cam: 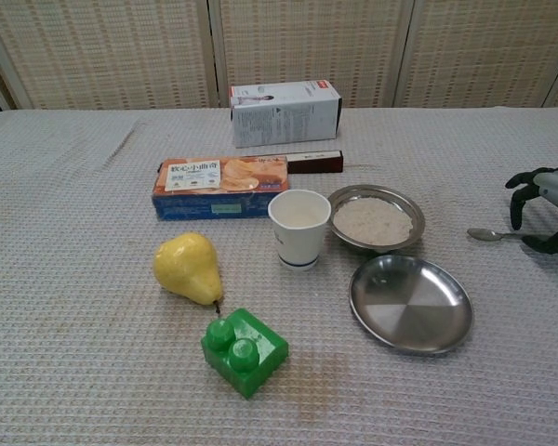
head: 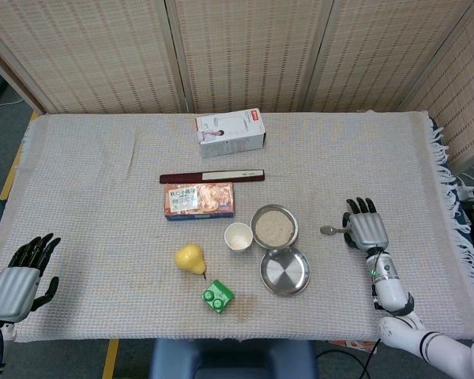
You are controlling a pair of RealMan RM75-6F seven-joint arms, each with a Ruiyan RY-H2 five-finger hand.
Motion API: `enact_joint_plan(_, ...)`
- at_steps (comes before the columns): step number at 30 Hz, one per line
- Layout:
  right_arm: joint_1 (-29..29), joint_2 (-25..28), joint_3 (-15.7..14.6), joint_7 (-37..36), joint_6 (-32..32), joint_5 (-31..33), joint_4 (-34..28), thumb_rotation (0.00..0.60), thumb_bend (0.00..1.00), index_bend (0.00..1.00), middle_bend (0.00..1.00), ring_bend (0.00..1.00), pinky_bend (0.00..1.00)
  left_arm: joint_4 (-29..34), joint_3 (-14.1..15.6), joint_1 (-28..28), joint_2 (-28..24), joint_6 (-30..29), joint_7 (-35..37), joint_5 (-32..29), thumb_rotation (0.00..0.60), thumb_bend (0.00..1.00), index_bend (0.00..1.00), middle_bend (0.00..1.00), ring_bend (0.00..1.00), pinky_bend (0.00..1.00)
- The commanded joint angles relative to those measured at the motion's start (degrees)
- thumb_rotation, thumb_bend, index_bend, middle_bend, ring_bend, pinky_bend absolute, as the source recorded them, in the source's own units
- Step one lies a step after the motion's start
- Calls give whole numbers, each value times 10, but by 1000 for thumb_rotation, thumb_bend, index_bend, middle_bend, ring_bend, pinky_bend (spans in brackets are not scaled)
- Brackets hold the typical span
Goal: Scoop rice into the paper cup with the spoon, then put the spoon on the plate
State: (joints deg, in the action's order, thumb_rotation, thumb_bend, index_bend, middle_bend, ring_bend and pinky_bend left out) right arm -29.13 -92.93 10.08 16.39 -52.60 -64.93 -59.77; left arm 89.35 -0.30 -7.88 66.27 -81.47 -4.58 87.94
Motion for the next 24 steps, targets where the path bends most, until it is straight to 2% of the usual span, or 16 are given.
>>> enact_joint_plan(1,-2,-3,0,1,3,3,2,600,325,477,101,0,0,0,1,-1,0,2,-1,0,600,484,0,0,0,121)
enact_joint_plan(7,-6,-8,0,2,8,9,5,600,325,481,101,0,0,1,1,-1,0,1,-1,0,600,483,0,0,0,122)
enact_joint_plan(15,-8,-11,-1,4,5,10,7,600,325,541,110,0,0,-2,2,-2,0,3,1,1,600,483,0,0,0,122)
enact_joint_plan(24,-10,-14,-3,13,4,14,6,600,325,549,124,0,0,-2,2,-2,-1,3,3,1,600,483,0,0,0,122)
